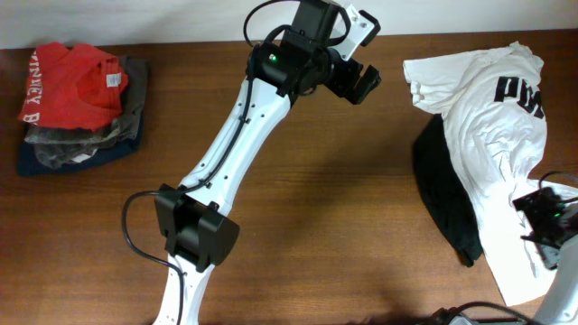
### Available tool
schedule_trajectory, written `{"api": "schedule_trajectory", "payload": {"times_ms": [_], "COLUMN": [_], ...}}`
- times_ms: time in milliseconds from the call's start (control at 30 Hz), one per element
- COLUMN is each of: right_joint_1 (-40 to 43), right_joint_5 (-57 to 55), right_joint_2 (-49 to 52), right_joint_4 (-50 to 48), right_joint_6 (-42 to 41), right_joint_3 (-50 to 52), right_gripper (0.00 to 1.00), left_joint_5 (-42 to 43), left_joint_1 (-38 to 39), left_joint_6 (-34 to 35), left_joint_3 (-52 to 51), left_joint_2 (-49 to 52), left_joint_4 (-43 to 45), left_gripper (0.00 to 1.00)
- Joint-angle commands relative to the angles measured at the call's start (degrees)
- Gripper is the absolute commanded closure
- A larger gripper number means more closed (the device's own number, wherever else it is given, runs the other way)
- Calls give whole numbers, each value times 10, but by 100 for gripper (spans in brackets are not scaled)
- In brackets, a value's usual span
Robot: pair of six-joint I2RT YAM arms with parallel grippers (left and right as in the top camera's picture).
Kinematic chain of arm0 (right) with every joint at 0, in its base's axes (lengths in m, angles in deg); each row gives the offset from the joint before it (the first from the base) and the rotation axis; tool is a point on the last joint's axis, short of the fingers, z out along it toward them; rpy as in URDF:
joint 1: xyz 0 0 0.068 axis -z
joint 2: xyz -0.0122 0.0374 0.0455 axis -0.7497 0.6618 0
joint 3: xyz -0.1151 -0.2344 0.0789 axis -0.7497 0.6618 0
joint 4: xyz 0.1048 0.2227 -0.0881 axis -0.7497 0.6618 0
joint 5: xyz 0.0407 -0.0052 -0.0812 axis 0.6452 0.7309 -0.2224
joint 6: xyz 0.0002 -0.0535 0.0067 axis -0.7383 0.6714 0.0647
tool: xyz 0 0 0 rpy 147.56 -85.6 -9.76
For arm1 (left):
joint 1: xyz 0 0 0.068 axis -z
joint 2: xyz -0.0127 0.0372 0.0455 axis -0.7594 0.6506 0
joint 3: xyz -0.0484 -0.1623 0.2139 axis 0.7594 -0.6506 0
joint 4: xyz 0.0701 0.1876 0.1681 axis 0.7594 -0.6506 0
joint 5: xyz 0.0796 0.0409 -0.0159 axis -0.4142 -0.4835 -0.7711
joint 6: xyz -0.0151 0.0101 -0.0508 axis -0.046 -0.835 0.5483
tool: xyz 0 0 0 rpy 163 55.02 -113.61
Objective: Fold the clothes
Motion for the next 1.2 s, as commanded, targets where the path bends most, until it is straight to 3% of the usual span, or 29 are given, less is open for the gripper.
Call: {"api": "schedule_trajectory", "payload": {"times_ms": [0, 500, 767, 1167], "right_joint_1": [3, 3, 3, 3], "right_joint_5": [8, -6, -77, -124], "right_joint_2": [7, 8, 8, 8], "right_joint_4": [-19, -147, -142, -169], "right_joint_6": [-20, -29, -102, -123], "right_joint_3": [41, 189, 200, 219], "right_gripper": [11, 32, 33, 33], "left_joint_5": [-4, -4, -4, -4], "left_joint_1": [4, 5, 13, 19], "left_joint_6": [-9, -9, -9, -9], "left_joint_3": [2, 1, 0, 0], "left_joint_2": [3, 6, 7, 31], "left_joint_4": [-8, -23, -25, -32], "left_gripper": [1, 1, 1, 1]}}
